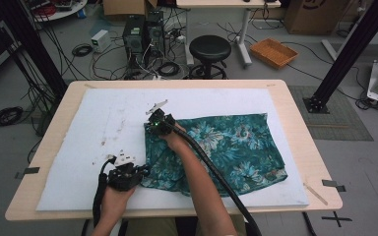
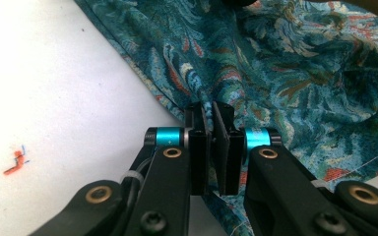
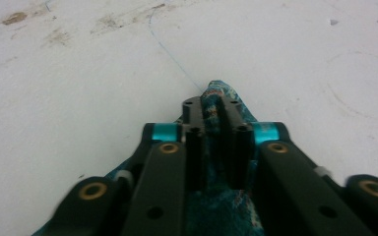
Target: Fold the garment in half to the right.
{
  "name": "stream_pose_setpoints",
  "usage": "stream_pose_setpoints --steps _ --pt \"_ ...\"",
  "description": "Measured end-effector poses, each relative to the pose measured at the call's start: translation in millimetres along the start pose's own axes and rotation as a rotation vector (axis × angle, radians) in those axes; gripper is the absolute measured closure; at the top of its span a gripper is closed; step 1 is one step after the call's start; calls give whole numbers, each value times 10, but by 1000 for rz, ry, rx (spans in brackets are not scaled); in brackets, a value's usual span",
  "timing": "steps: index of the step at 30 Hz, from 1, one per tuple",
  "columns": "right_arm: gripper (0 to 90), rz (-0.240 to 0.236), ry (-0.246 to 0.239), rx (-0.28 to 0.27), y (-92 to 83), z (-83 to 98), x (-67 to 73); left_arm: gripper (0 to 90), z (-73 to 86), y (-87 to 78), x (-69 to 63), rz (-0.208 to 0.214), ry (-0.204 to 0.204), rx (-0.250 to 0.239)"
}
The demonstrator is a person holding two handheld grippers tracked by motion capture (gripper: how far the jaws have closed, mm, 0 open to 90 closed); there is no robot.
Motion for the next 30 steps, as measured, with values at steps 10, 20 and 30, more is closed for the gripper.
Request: stream_pose_setpoints --steps 10,20,30 --pt "879 -7 18 -47 -81 -34 6 856 -78 -62 -21 36 -3 -59" --pt "878 -30 20 -160 -431 -167 -48 857 -299 -208 -190 134 -6 -166" --pt "878 -29 39 -214 -877 -82 -216 856 -559 -146 -581 252 52 -207"
Point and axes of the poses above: each handheld gripper's, and its own axes: y roughly forward along the jaws, z roughly out of its underside, x roughly to its left, the point moved 7 cm from there along y, roughly forward along the jaws
